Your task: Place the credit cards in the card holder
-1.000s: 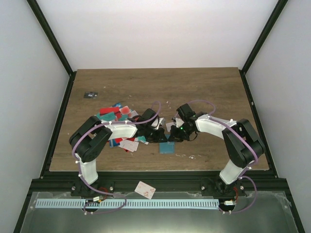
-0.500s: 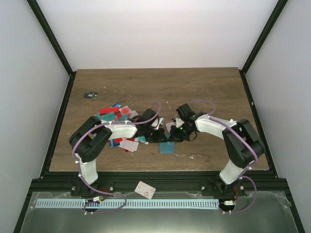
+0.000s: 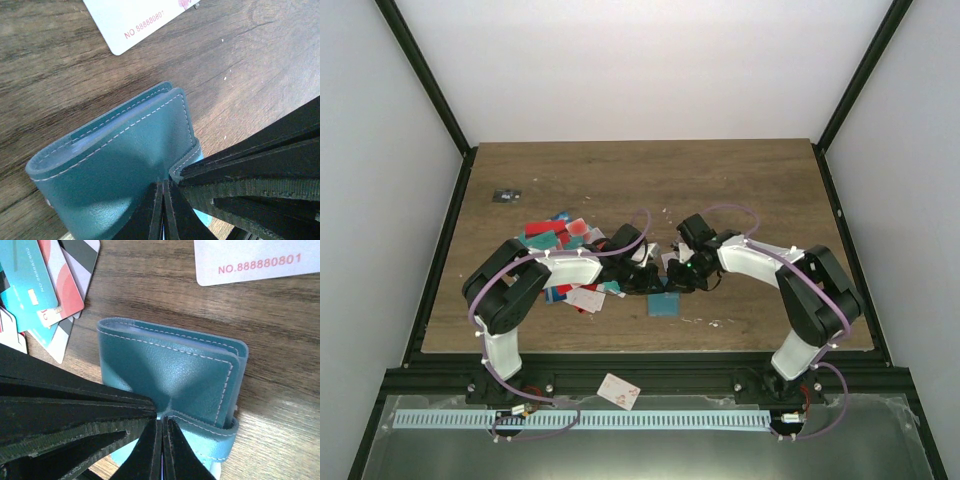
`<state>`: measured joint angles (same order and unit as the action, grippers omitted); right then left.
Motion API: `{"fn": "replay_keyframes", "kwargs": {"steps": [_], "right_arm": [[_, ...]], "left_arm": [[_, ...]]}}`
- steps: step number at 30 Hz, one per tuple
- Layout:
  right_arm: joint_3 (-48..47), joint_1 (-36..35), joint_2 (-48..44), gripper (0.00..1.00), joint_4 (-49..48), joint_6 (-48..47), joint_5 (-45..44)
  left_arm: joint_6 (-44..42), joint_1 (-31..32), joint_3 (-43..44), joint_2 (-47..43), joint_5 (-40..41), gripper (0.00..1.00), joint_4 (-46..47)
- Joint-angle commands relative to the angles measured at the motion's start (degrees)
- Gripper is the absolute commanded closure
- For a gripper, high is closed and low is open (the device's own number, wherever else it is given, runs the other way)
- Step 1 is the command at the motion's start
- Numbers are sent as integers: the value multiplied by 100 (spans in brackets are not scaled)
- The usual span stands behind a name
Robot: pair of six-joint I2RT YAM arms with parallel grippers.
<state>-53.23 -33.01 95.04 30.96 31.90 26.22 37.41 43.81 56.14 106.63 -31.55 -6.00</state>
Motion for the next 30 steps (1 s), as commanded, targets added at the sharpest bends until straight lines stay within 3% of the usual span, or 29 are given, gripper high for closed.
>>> {"fn": "replay_keyframes", "kwargs": {"steps": [1,11,30], "right_arm": [[-78,-170,79,99,610,27,-504],[-256,-170,-76,99,893,106,-696],[-329,-224,409,99,391,298,-405]], "left_arm": [[-93,31,-140,173,149,96,-138],[-175,38,-94,159,142,96,-221],[-156,31,-91,161,80,96,-139]]}}
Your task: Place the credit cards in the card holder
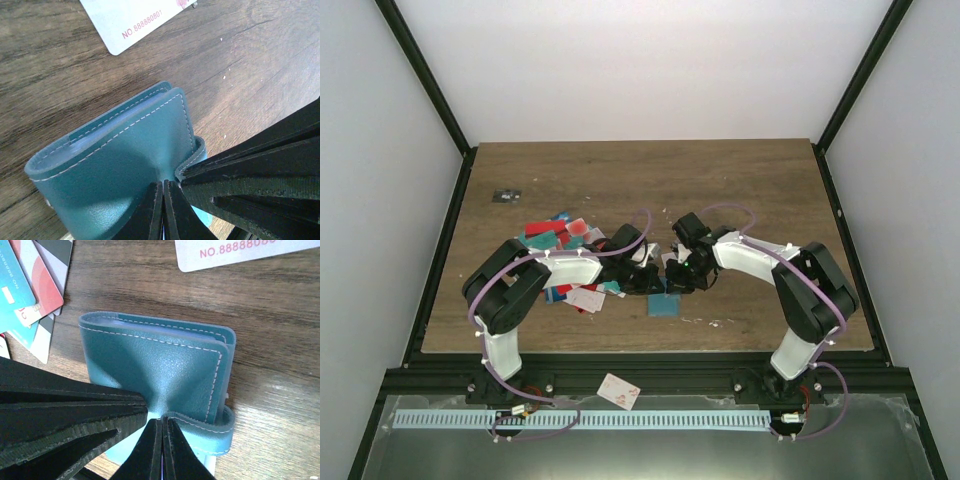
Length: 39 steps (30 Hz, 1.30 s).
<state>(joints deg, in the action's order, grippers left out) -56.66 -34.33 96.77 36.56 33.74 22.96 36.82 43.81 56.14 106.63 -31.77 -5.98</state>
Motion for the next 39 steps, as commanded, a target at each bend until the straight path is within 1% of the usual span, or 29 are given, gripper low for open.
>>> {"fn": "replay_keyframes", "kwargs": {"steps": [1,12,19,23,26,27,32,36,39], "right_arm": [[53,-92,232,99,-219,154,-58],[100,-221,446,99,-603,608,50],[-76,-635,816,99,-310,760,-206],[-142,-889,1122,99,-94,1018,-467],[-61,-991,1276,99,-69,1286,-518],[-25,-1009,1302,99,-73,1384,-520],[-32,-1205,1545,99,-121,1835,-525],[-392,-1490,1999,99,128,2262,-601],[-555,-1690,2297,99,266,2654,-547]], "left_arm": [[-94,31,-94,157,97,96,-136],[-6,31,-299,210,-67,96,107],[123,22,-378,304,-173,96,360],[245,30,-461,380,-235,96,564],[285,20,-582,420,-267,96,764],[416,18,-636,427,-279,96,832],[843,14,-1025,528,-422,96,1526],[1288,6,-1392,616,-519,96,2243],[1499,12,-1585,638,-467,96,2578]]}}
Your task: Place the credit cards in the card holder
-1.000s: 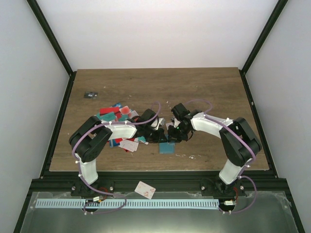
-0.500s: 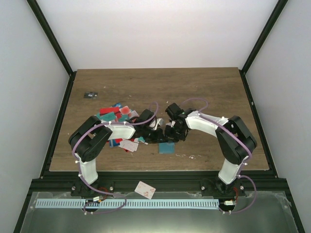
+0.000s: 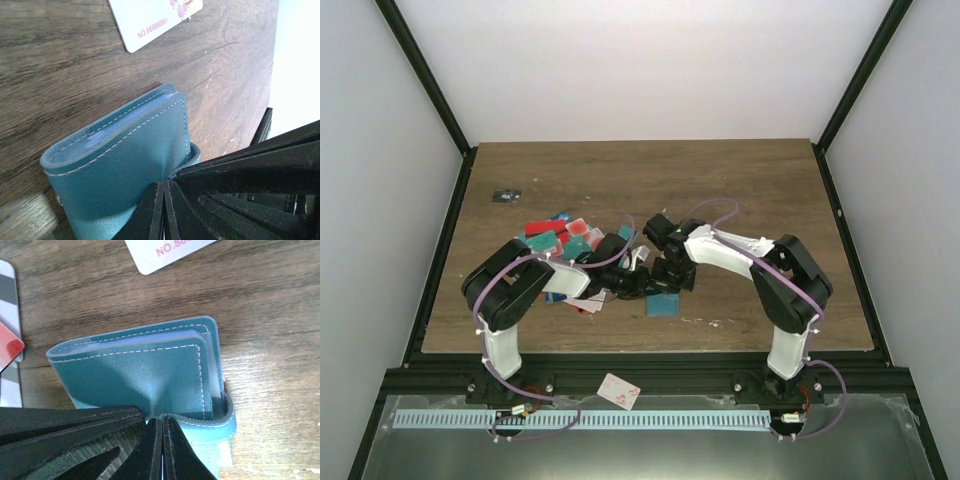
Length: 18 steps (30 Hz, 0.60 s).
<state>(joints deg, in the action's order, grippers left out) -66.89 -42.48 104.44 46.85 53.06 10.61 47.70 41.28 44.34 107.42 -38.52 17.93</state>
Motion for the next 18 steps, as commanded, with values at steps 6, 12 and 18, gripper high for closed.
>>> {"fn": "replay_keyframes", "kwargs": {"steps": [6,12,18], "right_arm": [[624,-1088,1805,99,-833,1358,728],[281,-1186,2180,99,-815,1887,1030],[-200,-1294,2632,99,-675,2264,1239]], "left_arm": [[701,264,-675,631,294,96,580],[1003,259,-971,841,260,96,1124],[743,267,-1086,705,437,96,663]]}}
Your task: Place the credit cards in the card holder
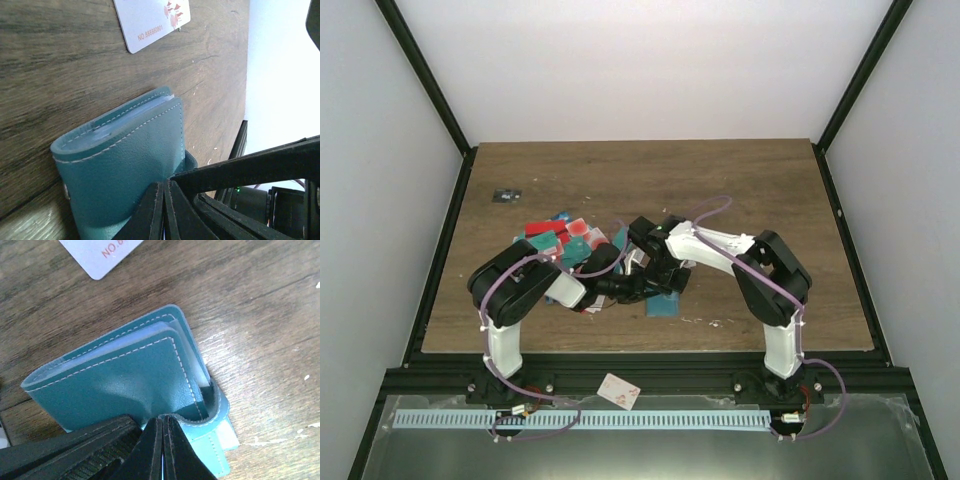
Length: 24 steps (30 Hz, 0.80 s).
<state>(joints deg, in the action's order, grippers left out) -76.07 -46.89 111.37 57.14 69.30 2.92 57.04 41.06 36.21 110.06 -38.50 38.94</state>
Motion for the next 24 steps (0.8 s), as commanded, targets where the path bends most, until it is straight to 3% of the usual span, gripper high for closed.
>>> {"fn": "replay_keyframes", "kwargs": {"steps": [1,11,24], "right_arm": [[749,-868,2024,99,-1799,702,2125],[1275,-874,2116,99,-2012,690,2132],[1240,-830,1923,99,-1689,449,1750]], "left_arm": [[-287,283,-280,339,522,96,-1641],[-1496,211,195,-1560,1705,95,-4293],[-2359,-216,209,-2593,1986,93,-5510]]}}
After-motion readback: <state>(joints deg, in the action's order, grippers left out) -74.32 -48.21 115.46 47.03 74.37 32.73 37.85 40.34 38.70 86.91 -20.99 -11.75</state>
